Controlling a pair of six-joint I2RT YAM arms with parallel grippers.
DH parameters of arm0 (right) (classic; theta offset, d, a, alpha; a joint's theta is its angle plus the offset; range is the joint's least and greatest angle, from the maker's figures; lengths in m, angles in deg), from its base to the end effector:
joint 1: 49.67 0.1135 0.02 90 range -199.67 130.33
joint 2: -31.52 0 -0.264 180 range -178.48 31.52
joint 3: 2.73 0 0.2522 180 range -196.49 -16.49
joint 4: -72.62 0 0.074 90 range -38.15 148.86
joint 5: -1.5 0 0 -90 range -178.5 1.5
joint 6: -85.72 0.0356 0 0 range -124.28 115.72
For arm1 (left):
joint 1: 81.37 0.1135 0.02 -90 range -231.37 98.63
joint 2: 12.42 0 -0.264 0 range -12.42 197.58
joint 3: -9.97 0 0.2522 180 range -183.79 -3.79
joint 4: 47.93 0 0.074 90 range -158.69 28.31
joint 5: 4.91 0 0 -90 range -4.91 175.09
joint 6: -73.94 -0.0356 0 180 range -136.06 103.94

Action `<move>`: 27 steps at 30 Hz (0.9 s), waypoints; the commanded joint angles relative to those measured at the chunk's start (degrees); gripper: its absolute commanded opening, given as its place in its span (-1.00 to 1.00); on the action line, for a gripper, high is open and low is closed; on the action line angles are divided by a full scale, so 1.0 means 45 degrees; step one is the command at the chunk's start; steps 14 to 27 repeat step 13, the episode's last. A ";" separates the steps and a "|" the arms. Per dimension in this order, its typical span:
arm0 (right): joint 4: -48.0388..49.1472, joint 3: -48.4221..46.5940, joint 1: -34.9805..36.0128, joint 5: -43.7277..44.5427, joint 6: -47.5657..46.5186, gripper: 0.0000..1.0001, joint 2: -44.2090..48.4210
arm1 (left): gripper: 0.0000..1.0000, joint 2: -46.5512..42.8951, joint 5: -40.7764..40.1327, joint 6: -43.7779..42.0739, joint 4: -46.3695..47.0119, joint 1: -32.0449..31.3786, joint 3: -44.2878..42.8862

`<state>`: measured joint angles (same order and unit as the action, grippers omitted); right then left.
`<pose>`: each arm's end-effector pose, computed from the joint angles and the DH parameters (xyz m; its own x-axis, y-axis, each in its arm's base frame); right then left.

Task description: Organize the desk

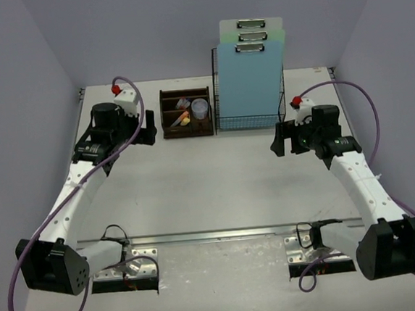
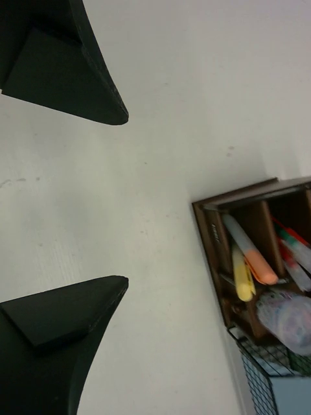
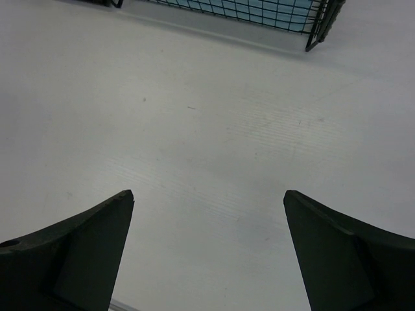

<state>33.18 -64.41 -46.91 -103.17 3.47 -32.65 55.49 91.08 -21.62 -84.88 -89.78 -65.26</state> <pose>0.2369 0.0204 0.2677 -0.6930 0.0972 -0.7143 -0.1426 0.9528 0.2680 0.2626 -0.0426 0.3362 -0.4640 0.1660 -0.8701 0.2815 0.9590 0.0329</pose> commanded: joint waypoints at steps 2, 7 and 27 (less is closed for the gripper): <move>0.1013 0.1417 -0.0029 0.0956 -0.0334 0.97 0.1432 | 1.00 -0.2425 -0.1836 0.0102 -0.0376 0.0129 0.1917; 0.1136 0.2756 -0.0028 0.1153 -0.0618 0.97 0.2555 | 1.00 -0.4088 -0.2211 0.0386 -0.0244 0.0129 0.3111; 0.1527 0.3911 -0.0028 0.1210 -0.0824 0.97 0.4027 | 0.99 -0.4857 -0.2365 0.0590 -0.0159 0.0129 0.3544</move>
